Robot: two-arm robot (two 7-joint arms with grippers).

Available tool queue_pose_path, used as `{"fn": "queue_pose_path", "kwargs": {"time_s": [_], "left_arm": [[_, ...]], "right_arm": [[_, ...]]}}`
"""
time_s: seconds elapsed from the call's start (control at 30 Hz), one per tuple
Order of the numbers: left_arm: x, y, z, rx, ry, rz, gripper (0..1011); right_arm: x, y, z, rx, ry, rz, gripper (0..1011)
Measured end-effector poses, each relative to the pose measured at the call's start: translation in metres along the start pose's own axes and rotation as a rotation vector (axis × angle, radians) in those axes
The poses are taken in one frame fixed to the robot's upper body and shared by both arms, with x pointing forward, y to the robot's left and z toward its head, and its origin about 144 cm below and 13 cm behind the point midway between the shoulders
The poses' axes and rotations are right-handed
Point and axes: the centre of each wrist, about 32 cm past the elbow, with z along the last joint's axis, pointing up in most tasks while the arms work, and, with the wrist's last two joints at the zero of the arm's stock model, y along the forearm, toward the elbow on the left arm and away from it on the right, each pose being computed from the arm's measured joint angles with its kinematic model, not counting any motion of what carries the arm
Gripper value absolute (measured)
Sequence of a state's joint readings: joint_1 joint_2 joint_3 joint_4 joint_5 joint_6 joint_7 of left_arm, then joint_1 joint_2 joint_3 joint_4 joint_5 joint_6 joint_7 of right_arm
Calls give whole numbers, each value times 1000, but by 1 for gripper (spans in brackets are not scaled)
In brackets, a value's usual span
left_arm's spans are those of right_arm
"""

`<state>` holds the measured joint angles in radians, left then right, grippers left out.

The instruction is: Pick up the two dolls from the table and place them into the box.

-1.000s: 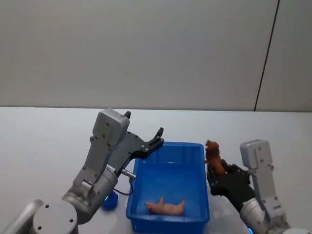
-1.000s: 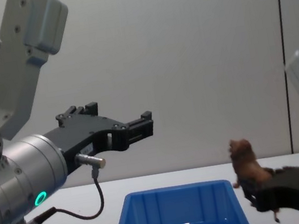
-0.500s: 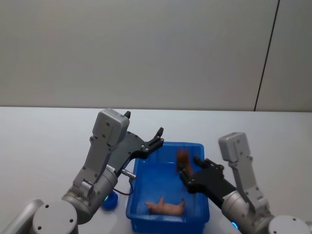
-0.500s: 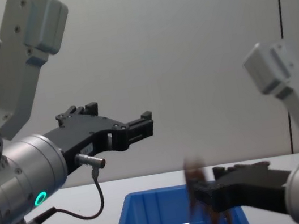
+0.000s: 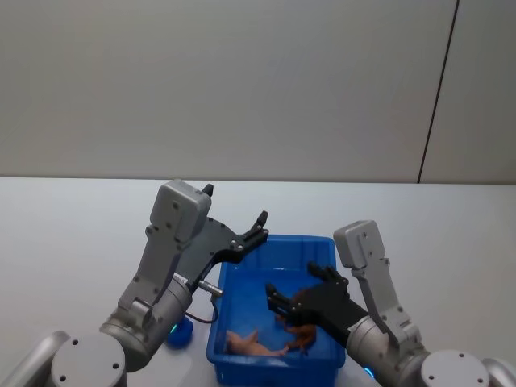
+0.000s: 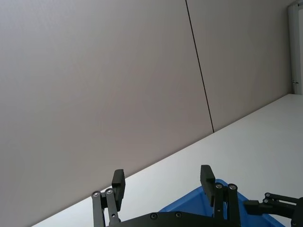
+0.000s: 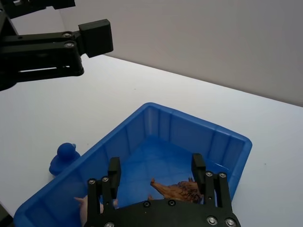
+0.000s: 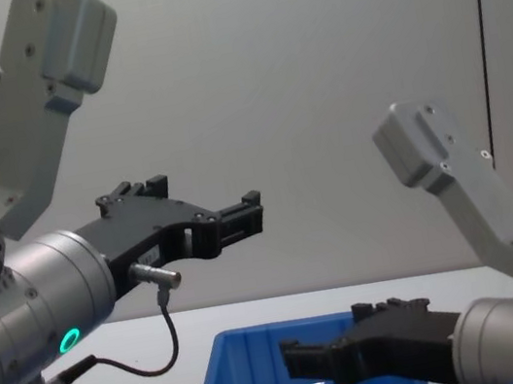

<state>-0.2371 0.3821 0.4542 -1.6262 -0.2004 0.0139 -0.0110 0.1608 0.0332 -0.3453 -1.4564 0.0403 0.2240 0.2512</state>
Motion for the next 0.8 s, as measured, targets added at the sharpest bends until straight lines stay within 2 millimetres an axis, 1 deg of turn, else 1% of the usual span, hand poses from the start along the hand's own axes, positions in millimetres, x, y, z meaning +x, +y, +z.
{"fn": "queue_pose_path", "kwargs": {"time_s": [0.07,0.2,0.6,0.8], "left_arm": [[0,0,0,0,0,0,1002],[0,0,0,0,0,0,1002],[0,0,0,0,0,0,1002],[0,0,0,0,0,0,1002]], "right_arm": [[-1,0,0,0,-6,-13,925],[-2,-4,0,7,-17,-45,1001],[-2,-24,-2,19,-36,-186,1001],[3,-41,-6,14,-39,-270,1001]]}}
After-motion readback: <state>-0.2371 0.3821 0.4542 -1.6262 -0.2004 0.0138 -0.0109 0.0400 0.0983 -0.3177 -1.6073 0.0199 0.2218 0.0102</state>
